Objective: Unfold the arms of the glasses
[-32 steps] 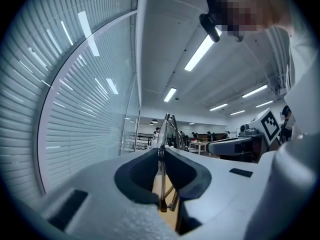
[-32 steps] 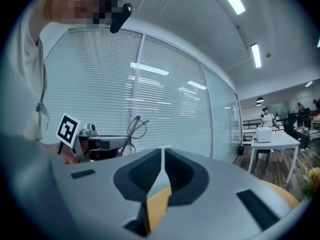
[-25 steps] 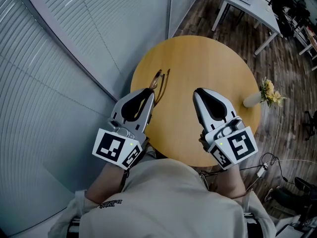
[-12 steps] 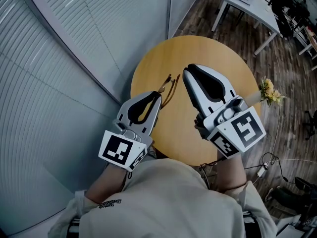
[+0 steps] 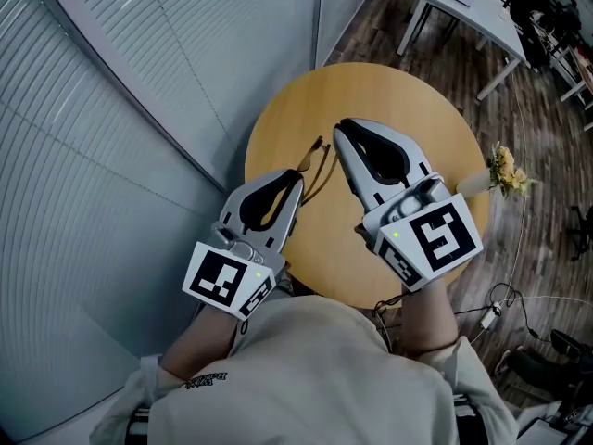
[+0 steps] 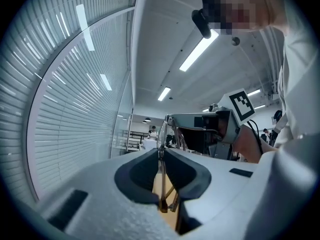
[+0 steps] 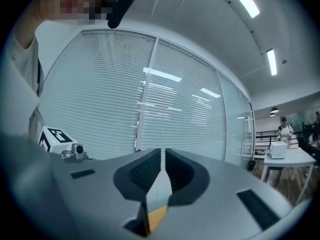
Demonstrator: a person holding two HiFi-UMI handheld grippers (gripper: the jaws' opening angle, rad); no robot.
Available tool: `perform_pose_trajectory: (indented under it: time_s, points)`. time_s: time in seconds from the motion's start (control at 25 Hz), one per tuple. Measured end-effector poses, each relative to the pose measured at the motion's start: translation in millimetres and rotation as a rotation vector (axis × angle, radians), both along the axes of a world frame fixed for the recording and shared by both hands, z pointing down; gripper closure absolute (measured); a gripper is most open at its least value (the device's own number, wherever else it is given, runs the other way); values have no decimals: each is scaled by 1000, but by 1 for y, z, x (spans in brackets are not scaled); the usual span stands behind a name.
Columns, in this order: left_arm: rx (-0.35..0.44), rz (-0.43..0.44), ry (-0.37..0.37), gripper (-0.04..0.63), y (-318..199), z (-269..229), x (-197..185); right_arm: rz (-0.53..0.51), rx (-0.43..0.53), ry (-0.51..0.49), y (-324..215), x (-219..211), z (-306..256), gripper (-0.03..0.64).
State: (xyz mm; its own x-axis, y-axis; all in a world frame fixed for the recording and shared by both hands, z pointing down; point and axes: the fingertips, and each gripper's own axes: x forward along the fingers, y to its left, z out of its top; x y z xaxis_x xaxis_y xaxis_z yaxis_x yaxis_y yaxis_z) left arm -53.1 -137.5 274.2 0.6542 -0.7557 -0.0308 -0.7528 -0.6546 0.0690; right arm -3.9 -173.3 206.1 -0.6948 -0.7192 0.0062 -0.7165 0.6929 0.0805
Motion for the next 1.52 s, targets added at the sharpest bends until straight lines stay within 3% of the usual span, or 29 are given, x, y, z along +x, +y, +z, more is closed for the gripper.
perform_pose_trajectory:
  time_s: [0.4,0.72,0.92,1.04,1.32,1.52]
  points:
    - [-41,-49,125,545,-18,-8,-25,45,-36,-2,0,17,15,575]
    - [-40,-121,163,545,-40,-13,-52,32,-123,1,10,22,48,575]
    - [-73,-143,239,545,-49,-13,-61,-44,-213,-58,23,12,64,575]
    - [-99,-143,280,545,-52,-10,-61,-78,-239,-39,32,6,77,575]
    - [-98,-138,267,545,-51,-10,-58,-127,-289,-19,47,2,94,575]
    - [-109,-111,244,545,-48,-7,-51,-296,-275,-53,65,-6,85,574]
